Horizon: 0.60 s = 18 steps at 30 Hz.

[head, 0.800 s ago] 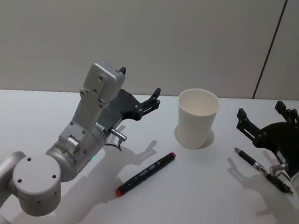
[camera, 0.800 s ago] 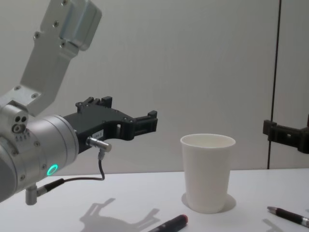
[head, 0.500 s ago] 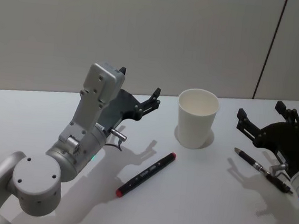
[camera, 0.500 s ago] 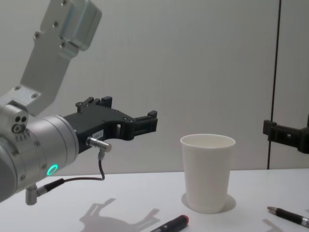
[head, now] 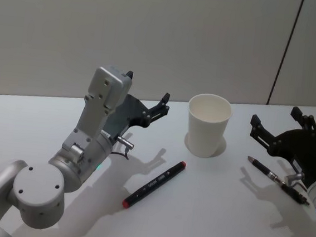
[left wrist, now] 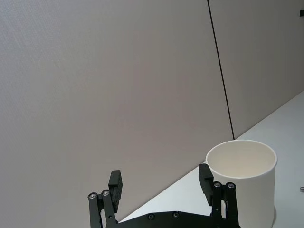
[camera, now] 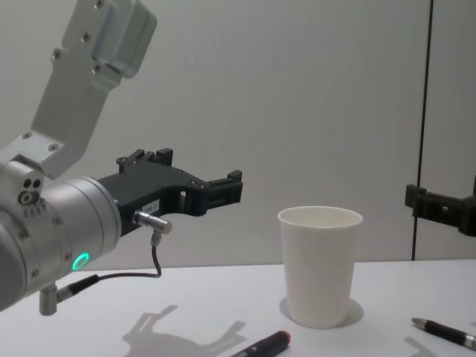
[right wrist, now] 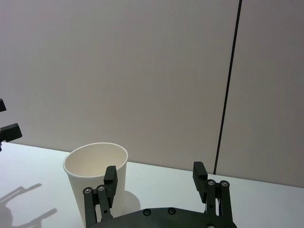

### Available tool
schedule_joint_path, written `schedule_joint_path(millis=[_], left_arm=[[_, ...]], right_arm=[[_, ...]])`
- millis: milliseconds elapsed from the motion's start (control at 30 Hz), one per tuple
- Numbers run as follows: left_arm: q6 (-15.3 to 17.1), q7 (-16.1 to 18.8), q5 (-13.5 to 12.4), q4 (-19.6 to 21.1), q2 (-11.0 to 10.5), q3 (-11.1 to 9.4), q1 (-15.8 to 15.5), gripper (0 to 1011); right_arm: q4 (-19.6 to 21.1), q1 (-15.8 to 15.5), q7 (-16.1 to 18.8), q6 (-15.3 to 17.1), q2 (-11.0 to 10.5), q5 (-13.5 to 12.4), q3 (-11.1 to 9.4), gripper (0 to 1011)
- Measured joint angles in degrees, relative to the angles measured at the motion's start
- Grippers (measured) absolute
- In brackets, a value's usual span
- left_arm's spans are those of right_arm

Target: Place the pen into the pen holder.

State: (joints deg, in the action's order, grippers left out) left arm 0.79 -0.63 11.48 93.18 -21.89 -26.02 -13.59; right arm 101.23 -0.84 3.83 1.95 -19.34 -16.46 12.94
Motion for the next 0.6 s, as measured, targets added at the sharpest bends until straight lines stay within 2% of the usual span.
schedule_joint_path(millis=[600], left_arm=[[0.0, 0.0, 0.0, 0.0, 0.0, 0.0, 0.0, 1001]], right_arm=[[0.0, 0.0, 0.0, 0.0, 0.0, 0.0, 0.0, 1001]])
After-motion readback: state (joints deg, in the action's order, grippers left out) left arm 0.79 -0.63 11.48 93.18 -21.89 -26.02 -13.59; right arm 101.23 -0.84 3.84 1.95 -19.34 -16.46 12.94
